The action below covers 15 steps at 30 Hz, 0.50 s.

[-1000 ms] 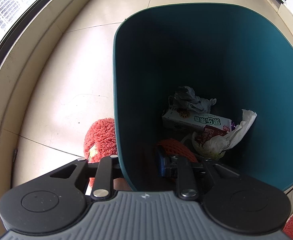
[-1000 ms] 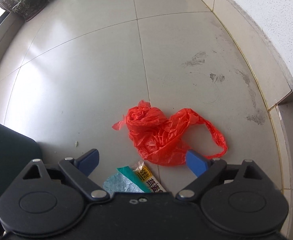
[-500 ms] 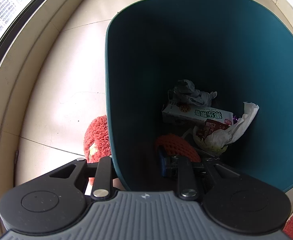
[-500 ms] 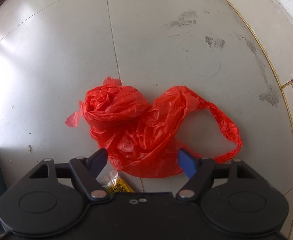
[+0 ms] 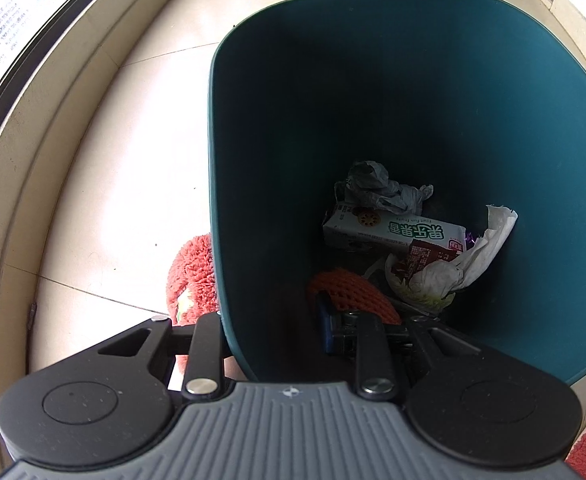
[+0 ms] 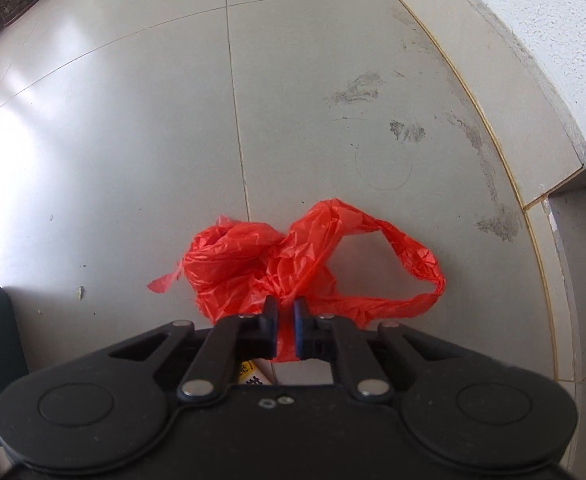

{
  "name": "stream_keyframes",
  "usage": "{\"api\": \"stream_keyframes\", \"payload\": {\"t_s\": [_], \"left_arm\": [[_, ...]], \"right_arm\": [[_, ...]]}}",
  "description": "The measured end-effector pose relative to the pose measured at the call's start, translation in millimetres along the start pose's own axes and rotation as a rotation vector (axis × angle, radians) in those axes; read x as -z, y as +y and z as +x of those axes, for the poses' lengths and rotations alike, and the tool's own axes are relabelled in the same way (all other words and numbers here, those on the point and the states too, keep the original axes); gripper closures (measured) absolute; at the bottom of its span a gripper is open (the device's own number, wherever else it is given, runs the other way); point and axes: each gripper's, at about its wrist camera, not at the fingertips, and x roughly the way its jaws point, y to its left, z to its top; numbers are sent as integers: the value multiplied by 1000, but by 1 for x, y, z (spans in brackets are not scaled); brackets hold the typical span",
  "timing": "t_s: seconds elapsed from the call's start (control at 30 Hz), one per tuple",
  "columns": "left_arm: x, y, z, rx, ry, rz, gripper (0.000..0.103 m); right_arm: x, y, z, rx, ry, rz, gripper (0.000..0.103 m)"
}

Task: Collect trash
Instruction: 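Grasp the red plastic bag with the right tool and lift it, then carry the red plastic bag into the teal bin and release it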

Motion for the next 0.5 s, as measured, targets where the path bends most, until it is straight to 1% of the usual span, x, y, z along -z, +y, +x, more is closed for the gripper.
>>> {"api": "stream_keyframes", "payload": {"t_s": [0.07,0.33,0.5], "left_arm": [[0,2,0,2,1,-5,76],[2,4,-5,-3,-15,-5,76],[2,4,-11,-8,-31,-2,76]], "right_arm": [[-3,4,-19,-12,-24,-21,101],[-4,32,-114,-73,-134,-133,102],[4,55,-174,-153,-196,-193,102]]}}
